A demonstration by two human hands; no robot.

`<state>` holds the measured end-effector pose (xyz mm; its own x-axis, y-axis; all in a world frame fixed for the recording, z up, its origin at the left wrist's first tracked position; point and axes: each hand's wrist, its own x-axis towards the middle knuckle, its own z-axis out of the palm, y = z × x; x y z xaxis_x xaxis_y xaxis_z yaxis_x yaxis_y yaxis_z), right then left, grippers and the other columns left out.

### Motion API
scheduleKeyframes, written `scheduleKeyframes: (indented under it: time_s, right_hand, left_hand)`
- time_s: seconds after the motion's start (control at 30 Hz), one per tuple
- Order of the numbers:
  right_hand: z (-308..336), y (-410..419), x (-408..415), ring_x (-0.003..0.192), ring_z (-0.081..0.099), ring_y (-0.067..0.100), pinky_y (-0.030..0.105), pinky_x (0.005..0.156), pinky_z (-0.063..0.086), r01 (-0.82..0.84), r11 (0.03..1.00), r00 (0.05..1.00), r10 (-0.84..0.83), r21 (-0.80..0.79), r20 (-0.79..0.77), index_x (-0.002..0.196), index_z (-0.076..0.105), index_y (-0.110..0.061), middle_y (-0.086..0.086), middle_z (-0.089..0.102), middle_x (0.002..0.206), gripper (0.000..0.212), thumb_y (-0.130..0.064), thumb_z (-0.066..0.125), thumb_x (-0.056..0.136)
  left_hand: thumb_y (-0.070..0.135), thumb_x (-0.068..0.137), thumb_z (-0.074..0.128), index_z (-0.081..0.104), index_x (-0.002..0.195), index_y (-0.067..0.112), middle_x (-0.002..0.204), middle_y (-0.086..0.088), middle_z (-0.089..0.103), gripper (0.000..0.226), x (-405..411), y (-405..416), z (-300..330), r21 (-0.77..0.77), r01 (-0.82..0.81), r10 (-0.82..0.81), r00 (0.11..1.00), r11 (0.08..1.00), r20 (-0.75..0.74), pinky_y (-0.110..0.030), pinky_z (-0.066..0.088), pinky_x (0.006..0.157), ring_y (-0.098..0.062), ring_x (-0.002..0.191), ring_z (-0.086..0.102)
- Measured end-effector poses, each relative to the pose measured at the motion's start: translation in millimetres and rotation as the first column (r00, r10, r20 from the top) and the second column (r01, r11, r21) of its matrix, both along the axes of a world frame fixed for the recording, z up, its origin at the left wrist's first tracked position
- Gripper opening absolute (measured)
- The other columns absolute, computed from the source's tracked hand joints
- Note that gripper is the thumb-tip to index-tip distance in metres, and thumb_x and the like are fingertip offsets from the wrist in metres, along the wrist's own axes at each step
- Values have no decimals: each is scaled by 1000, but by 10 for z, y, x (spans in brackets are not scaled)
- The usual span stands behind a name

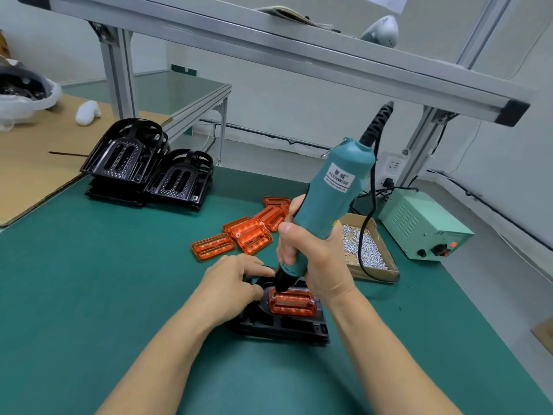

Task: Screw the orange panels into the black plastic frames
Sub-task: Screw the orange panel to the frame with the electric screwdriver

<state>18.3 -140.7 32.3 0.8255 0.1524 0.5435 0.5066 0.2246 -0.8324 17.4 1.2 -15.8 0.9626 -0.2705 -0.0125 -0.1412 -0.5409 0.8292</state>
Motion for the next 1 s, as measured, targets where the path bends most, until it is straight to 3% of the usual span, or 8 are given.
scheduleKeyframes:
  time_s: [0.23,0.47,0.67,0.87,1.0]
  right_hand:
    - [9,-2,23,37,39,15,26,48,42,-21,1000,1000,21,-4,-22,85,57,-24,-4,48,44,17,-11,63,76]
    - [23,-14,28,39,40,15,27,51,42,-16,999,1000,16,-29,-24,81,59,-28,-5,48,45,16,-14,64,78]
    - [51,-49,29,47,47,17,32,57,46,-69,997,996,67,-37,-51,104,59,-22,-1,52,53,26,-14,66,80]
    - [35,-7,4,41,39,18,30,50,41,-22,999,999,21,-28,-50,85,57,-25,-2,48,48,16,-11,65,79]
    - [76,-19,-23,42,40,17,30,50,40,-23,1000,1000,23,-14,-11,91,58,-26,-3,48,49,21,-10,64,79]
  left_hand:
    - [8,83,66,71,108,33,125,20,56,36,-14,-5,26,14,-7,7,1000,1000,0,-38,31,109,-10,122,45]
    - [7,82,65,71,108,34,125,19,57,38,-30,-14,50,8,-5,5,1000,1000,-4,-41,29,109,-10,122,45]
    - [6,81,64,72,108,32,126,18,57,38,-40,-13,61,13,-9,9,1000,1000,-6,-41,29,109,-11,120,47]
    - [6,80,65,72,106,33,124,19,57,38,-28,-18,50,16,-7,7,1000,1000,2,-40,29,109,-11,122,46]
    - [7,81,65,71,105,37,124,20,57,38,-24,-14,37,17,-20,20,1000,1000,1,-40,30,109,-12,121,46]
